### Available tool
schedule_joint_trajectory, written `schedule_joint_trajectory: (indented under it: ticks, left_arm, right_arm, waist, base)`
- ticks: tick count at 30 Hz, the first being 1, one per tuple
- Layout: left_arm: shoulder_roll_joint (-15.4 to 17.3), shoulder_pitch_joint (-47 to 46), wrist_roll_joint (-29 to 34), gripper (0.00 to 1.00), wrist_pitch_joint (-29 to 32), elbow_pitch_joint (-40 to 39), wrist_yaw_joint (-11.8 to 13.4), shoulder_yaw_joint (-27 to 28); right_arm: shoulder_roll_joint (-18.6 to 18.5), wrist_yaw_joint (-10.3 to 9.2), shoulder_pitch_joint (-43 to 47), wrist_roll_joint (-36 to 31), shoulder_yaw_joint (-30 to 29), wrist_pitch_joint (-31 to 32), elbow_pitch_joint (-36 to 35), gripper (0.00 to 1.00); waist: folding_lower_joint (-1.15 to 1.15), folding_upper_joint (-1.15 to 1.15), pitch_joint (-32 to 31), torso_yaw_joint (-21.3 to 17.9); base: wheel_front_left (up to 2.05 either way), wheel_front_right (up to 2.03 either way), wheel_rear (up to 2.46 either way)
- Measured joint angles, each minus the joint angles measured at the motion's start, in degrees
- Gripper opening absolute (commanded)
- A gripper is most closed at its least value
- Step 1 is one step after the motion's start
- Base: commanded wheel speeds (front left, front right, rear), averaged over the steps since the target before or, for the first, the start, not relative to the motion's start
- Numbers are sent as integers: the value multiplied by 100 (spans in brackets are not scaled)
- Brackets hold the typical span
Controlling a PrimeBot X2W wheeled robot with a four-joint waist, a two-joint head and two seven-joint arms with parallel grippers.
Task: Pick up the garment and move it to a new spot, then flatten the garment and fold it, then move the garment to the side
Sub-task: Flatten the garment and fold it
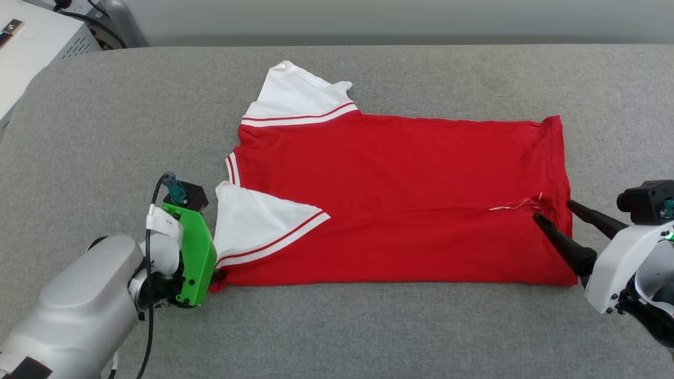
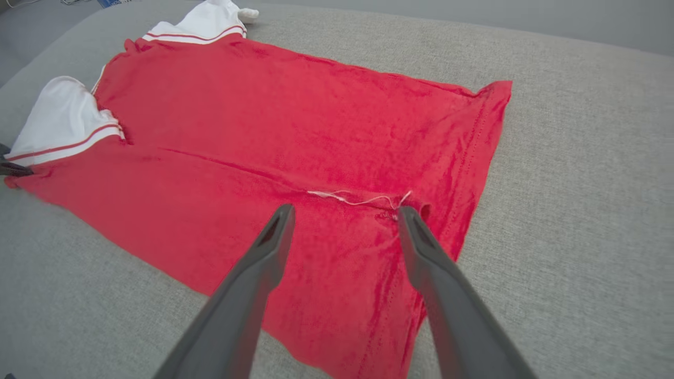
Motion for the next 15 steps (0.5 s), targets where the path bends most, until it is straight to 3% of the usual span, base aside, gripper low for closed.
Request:
schedule_joint_trajectory:
  ticks: [8, 15]
  left_arm:
    - [104, 9, 5, 0, -457, -392, -1, -293]
    - [272, 3, -3, 0, -662, -777, -1, -430]
  right_arm:
    - [-504, 0, -380, -315, -94, 572, -109, 100]
    - [-990, 0, -555, 56, 101, 2262, -123, 100]
  waist:
    - [0, 0, -212, 46]
    - [0, 0, -351, 117]
  base:
    - [0, 0, 0]
    - [0, 0, 0]
